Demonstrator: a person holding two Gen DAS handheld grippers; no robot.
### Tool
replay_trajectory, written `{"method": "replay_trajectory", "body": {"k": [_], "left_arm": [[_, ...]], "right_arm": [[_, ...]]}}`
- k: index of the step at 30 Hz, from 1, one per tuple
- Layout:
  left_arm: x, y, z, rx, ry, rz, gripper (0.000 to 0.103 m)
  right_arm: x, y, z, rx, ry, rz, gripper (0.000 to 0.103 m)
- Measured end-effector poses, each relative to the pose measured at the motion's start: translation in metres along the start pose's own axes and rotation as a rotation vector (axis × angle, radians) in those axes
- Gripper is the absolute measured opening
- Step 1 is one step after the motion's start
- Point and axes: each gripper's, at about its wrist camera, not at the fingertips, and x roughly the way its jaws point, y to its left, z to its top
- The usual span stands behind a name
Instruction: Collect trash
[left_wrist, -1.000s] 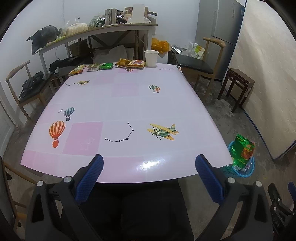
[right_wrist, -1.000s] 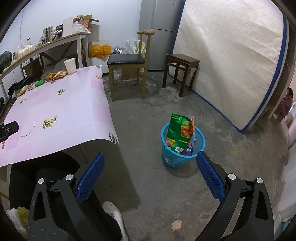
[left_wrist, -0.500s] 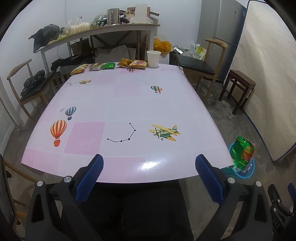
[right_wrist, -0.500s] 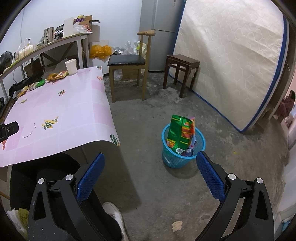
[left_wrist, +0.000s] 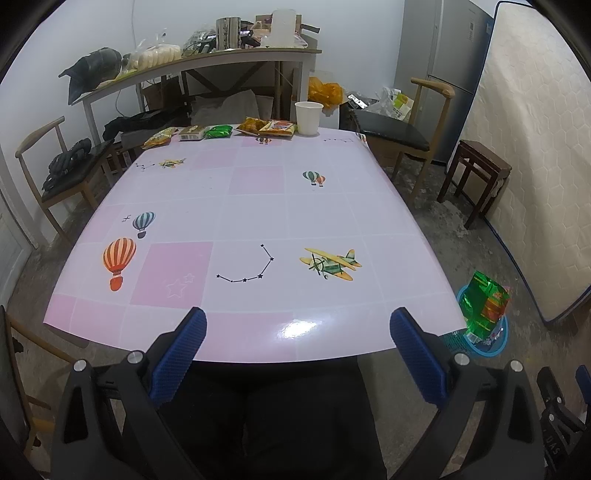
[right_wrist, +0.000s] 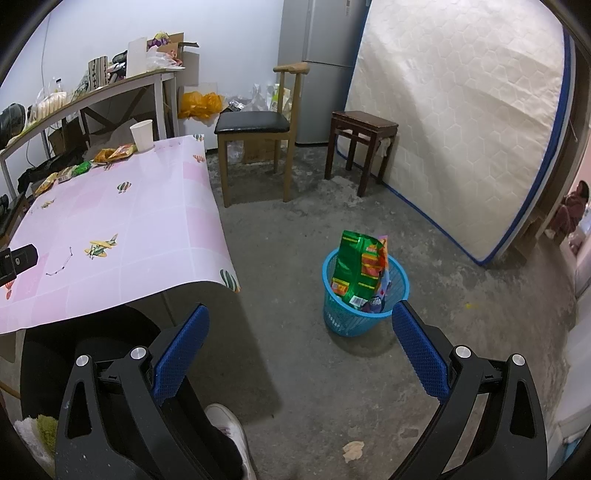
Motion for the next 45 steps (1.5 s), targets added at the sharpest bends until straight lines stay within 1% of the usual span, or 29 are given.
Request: {"method": "replay_trajectory", "body": {"k": [45], "left_arm": [[-0.0020,0.0023,-0.0029,-0.005,0.002,0.007,0.097]], "right_arm": [[-0.0005,-0.0007,-0.0020,0.005,-0.002,-0.001,0.095]]}}
